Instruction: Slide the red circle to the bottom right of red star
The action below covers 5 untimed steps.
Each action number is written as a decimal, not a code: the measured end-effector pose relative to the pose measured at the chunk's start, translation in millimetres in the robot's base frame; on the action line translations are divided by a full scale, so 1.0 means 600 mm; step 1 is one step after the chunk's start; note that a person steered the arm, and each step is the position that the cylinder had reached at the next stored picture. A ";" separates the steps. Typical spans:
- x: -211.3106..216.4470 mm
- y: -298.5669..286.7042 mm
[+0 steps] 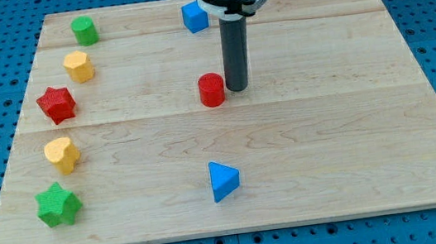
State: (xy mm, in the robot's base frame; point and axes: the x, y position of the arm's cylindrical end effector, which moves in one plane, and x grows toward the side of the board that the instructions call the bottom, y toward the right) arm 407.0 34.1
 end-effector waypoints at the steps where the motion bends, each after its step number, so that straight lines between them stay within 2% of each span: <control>1: 0.000 -0.012; 4: 0.000 -0.140; 5: 0.000 -0.128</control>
